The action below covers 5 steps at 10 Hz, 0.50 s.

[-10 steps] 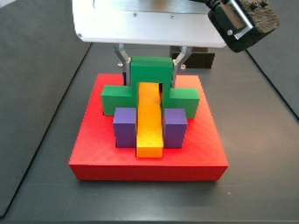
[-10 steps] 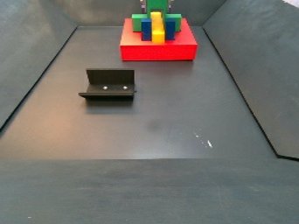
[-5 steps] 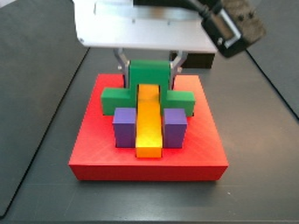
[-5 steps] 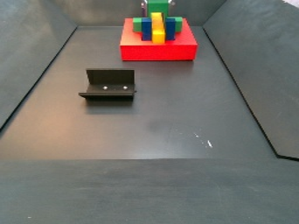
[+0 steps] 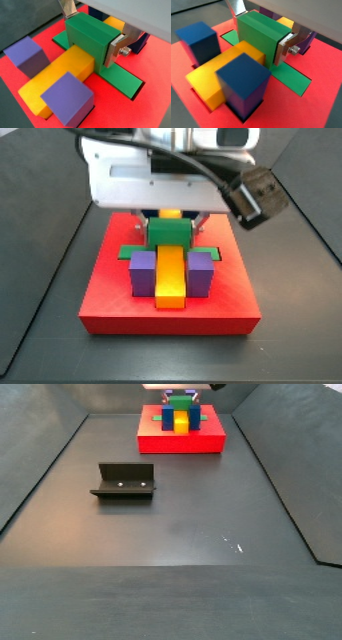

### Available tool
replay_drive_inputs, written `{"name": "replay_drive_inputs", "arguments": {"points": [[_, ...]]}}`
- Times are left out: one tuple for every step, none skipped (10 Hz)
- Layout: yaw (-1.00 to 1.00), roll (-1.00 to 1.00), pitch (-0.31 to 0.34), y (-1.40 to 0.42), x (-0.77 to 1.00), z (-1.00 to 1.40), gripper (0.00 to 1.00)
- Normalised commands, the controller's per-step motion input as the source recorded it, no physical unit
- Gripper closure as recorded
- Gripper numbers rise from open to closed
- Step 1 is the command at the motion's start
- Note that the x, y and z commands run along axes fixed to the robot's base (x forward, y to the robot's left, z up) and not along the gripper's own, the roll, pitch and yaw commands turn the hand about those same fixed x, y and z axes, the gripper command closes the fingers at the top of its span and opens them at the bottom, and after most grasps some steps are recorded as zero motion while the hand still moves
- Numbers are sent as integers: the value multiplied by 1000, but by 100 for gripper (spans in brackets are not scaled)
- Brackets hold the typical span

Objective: Pick up the green object. Move up. Place the green object on the fixture. Regrasp the green object. Move to above the board. Insert the green object.
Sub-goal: Insert the green object.

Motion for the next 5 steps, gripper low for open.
{"name": "replay_drive_inputs", "arguments": {"points": [[0, 167, -184, -303, -171, -814, 100], [17, 166, -194, -266, -271, -723, 100], [0, 3, -37, -86, -160, -57, 100], [0, 111, -44, 0, -111, -11, 100], [0, 127, -16, 0, -51, -20, 100]]}}
